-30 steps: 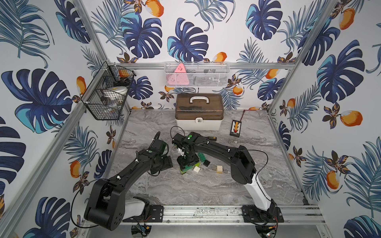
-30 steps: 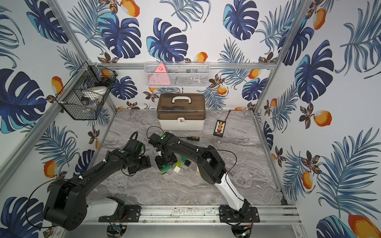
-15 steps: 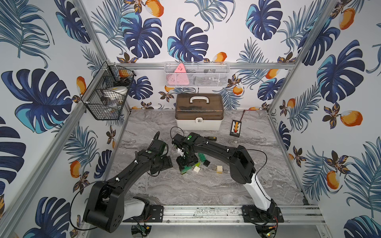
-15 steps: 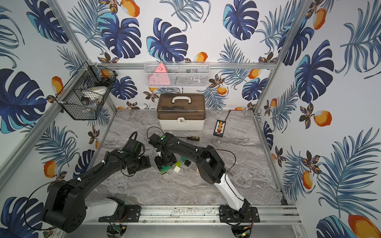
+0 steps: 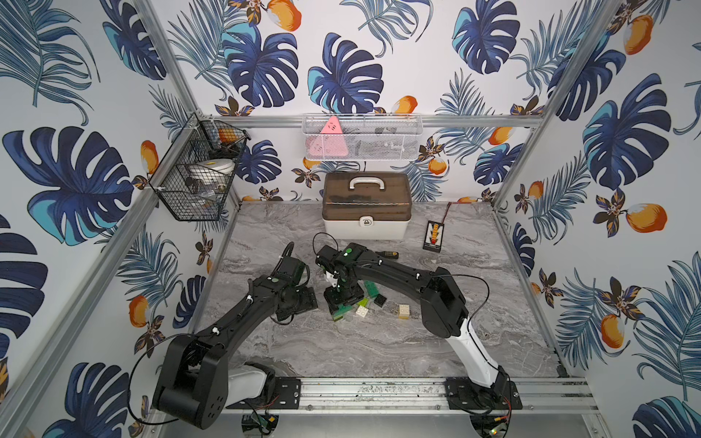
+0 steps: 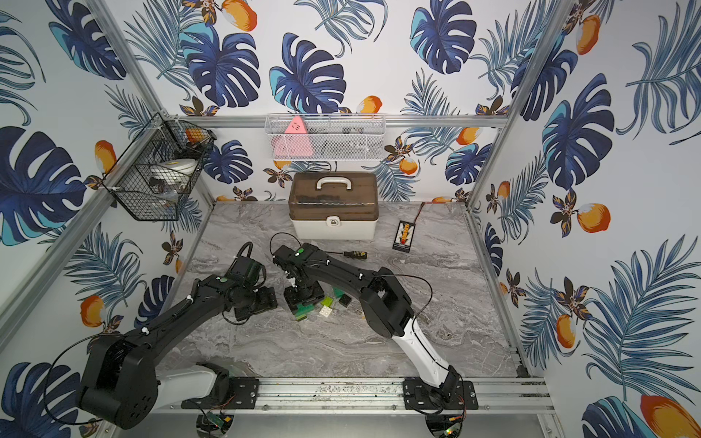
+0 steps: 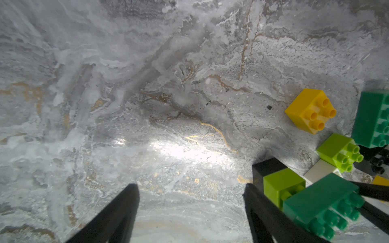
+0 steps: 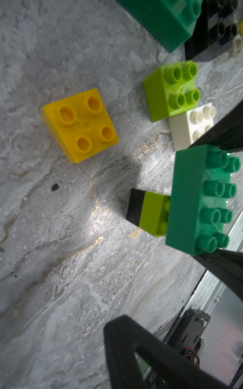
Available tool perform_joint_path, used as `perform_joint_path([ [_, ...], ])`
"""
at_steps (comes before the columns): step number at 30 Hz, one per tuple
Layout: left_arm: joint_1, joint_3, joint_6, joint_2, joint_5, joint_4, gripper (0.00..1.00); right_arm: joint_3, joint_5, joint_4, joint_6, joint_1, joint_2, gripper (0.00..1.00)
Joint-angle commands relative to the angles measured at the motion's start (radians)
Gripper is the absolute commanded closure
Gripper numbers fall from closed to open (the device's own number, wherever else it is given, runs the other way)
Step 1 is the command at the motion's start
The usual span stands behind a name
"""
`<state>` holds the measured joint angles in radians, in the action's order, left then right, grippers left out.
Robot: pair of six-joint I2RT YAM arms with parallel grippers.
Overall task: Assemble a giraffe with lego
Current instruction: Assemble the lego brick with the lego brick.
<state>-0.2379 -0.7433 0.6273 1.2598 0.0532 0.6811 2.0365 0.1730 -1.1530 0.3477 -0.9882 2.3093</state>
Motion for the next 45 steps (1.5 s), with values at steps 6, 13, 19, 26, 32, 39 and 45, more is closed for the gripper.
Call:
perform_joint_path([
  [6, 0.002, 0.003, 0.000, -0.007, 0.000, 0.006, 0.16, -0.012, -0.055, -0.062, -0.018, -0.004, 0.021, 0.53],
  [13, 0.002, 0.007, -0.002, -0.008, 0.007, 0.003, 0.16, 0.002, -0.056, -0.079, -0.024, -0.004, 0.028, 0.53],
  [19, 0.002, 0.009, -0.006, -0.001, 0.016, -0.003, 0.16, 0.017, -0.055, -0.086, -0.032, -0.004, 0.043, 0.53],
  [26, 0.001, 0.009, -0.006, 0.001, 0.012, -0.004, 0.16, 0.036, -0.046, -0.089, -0.031, -0.004, 0.060, 0.52],
  [32, 0.001, 0.011, -0.008, 0.000, 0.004, -0.003, 0.16, 0.037, -0.035, -0.089, -0.008, -0.003, 0.068, 0.52],
  [39, 0.002, 0.014, -0.010, -0.001, -0.001, -0.008, 0.16, 0.056, -0.044, -0.114, 0.006, -0.003, 0.080, 0.52],
  [45, 0.002, 0.014, -0.015, -0.002, -0.001, -0.013, 0.16, 0.064, -0.054, -0.114, 0.022, -0.003, 0.085, 0.52],
])
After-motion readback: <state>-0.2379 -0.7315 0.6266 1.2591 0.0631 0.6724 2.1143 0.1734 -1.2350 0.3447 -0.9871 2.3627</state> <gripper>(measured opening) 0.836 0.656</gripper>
